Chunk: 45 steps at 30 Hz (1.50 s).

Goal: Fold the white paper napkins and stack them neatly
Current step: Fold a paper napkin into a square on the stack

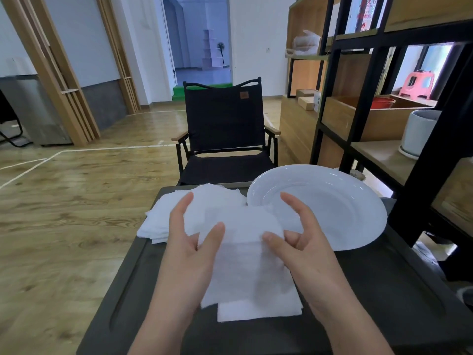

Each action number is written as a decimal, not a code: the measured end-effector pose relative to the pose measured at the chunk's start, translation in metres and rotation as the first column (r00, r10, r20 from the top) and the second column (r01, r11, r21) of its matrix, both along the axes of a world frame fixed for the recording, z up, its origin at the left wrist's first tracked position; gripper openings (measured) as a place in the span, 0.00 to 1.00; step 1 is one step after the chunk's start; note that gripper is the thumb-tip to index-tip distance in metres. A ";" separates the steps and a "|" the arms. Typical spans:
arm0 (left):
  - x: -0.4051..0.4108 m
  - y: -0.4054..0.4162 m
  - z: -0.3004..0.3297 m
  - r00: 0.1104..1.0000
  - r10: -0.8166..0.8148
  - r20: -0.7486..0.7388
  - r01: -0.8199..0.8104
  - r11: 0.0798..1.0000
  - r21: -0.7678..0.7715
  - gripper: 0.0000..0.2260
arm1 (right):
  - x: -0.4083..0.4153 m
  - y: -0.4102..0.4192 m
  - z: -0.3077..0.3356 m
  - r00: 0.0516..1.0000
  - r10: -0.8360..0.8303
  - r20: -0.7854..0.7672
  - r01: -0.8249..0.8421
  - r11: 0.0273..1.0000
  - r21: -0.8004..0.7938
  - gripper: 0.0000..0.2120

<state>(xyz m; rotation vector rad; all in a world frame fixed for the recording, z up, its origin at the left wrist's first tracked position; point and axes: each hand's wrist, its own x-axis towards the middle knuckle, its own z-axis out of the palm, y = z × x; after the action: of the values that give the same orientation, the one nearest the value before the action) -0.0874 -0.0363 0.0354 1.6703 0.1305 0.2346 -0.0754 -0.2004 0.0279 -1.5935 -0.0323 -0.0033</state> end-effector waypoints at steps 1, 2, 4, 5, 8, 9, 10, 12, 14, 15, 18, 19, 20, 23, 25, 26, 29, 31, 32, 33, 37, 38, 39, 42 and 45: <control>0.000 0.002 0.000 0.998 -0.047 0.035 0.046 0.998 0.039 0.21 | -0.001 -0.001 0.002 1.000 -0.008 0.022 0.008 1.000 0.004 0.25; -0.001 0.004 0.002 0.993 -0.101 0.066 0.095 0.992 0.084 0.20 | -0.002 -0.003 0.003 0.999 -0.002 0.043 0.002 1.000 0.002 0.22; -0.003 0.007 0.005 0.983 -0.154 0.101 0.140 0.981 0.137 0.16 | -0.003 -0.007 0.003 0.997 0.036 0.074 -0.036 0.999 -0.002 0.18; -0.002 0.008 0.005 0.983 -0.152 0.102 0.138 0.981 0.137 0.15 | -0.003 -0.008 0.003 0.995 0.045 0.088 -0.043 0.999 -0.019 0.18; -0.002 0.011 0.002 0.984 -0.143 0.104 0.126 0.980 0.157 0.17 | -0.001 -0.010 -0.001 0.993 0.014 0.119 0.000 0.993 -0.117 0.17; -0.002 0.012 0.001 0.985 -0.120 0.122 0.096 0.978 0.186 0.16 | -0.001 -0.011 -0.002 0.992 0.001 0.127 0.017 0.990 -0.139 0.17; -0.001 0.013 0.000 0.986 -0.087 0.143 0.055 0.975 0.217 0.15 | -0.001 -0.011 -0.003 0.991 -0.010 0.137 0.032 0.987 -0.156 0.16; 0.000 0.013 -0.001 0.983 -0.025 0.183 -0.026 0.962 0.272 0.12 | -0.001 -0.010 -0.004 0.987 -0.032 0.155 0.059 0.983 -0.172 0.14; 0.002 0.015 -0.001 0.977 0.011 0.213 -0.077 0.950 0.304 0.11 | 0.000 -0.010 -0.005 0.982 -0.058 0.181 0.094 0.976 -0.197 0.12; 0.002 0.016 -0.001 0.975 0.027 0.223 -0.100 0.940 0.325 0.11 | 0.001 -0.010 -0.006 0.978 -0.071 0.196 0.115 0.969 -0.219 0.10; 0.001 0.017 0.001 0.970 0.039 0.239 -0.135 0.907 0.400 0.11 | 0.001 -0.010 -0.006 0.961 -0.090 0.261 0.162 0.949 -0.269 0.08; 0.001 0.017 0.002 0.968 0.022 0.251 -0.130 0.896 0.425 0.10 | 0.001 -0.010 -0.006 0.956 -0.092 0.277 0.173 0.942 -0.286 0.09; 0.000 0.017 0.002 0.968 0.000 0.252 -0.115 0.888 0.445 0.09 | 0.001 -0.010 -0.005 0.955 -0.093 0.282 0.181 0.935 -0.304 0.09; -0.002 0.016 0.007 0.973 -0.083 0.214 0.000 0.933 0.360 0.06 | 0.001 -0.011 -0.001 0.965 -0.071 0.251 0.132 0.963 -0.233 0.08; -0.004 0.013 0.010 0.980 -0.138 0.146 0.099 0.964 0.248 0.10 | -0.001 -0.010 0.003 0.982 -0.054 0.182 0.075 0.991 -0.111 0.07; -0.005 0.011 0.010 0.985 -0.133 0.109 0.105 0.967 0.232 0.11 | -0.002 -0.010 0.004 0.987 -0.062 0.150 0.074 0.994 -0.075 0.06; -0.003 0.009 0.004 0.998 -0.065 0.004 0.062 0.962 0.265 0.14 | 0.002 -0.009 -0.004 0.987 -0.132 0.091 0.144 0.978 -0.147 0.06; 0.001 0.010 -0.005 0.997 -0.015 -0.071 0.041 0.927 0.374 0.15 | 0.004 -0.009 -0.010 0.986 -0.147 0.078 0.164 0.935 -0.315 0.07; 0.003 0.010 -0.009 0.995 -0.002 -0.101 0.046 0.897 0.440 0.15 | 0.005 -0.009 -0.012 0.985 -0.153 0.076 0.171 0.908 -0.383 0.09; 0.004 0.010 -0.013 0.992 0.006 -0.130 0.061 0.864 0.501 0.16 | 0.005 -0.009 -0.013 0.984 -0.161 0.077 0.178 0.877 -0.446 0.10; 0.007 0.008 -0.023 0.978 0.031 -0.207 0.109 0.768 0.631 0.18 | 0.005 -0.008 -0.020 0.979 -0.177 0.104 0.203 0.759 -0.618 0.10; 0.009 0.009 -0.024 0.981 0.071 -0.181 0.068 0.744 0.665 0.16 | 0.006 -0.008 -0.020 0.974 -0.192 0.121 0.225 0.742 -0.631 0.09; 0.011 0.011 -0.024 0.983 0.127 -0.130 0.001 0.715 0.699 0.14 | 0.006 -0.008 -0.020 0.967 -0.210 0.148 0.255 0.725 -0.639 0.09; 0.020 0.019 -0.024 0.966 0.241 0.090 -0.217 0.574 0.790 0.11 | 0.005 -0.010 -0.014 0.946 -0.247 0.209 0.324 0.699 -0.637 0.06; 0.031 0.028 -0.035 0.957 0.210 0.202 -0.281 0.480 0.831 0.15 | 0.005 -0.009 -0.012 0.949 -0.238 0.208 0.316 0.729 -0.607 0.06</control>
<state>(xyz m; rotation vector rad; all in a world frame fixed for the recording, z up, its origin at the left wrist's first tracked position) -0.0567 -0.0079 0.0004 2.6558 0.2247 0.6692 -0.0702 -0.2092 0.0164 -2.2710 0.1314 -0.3587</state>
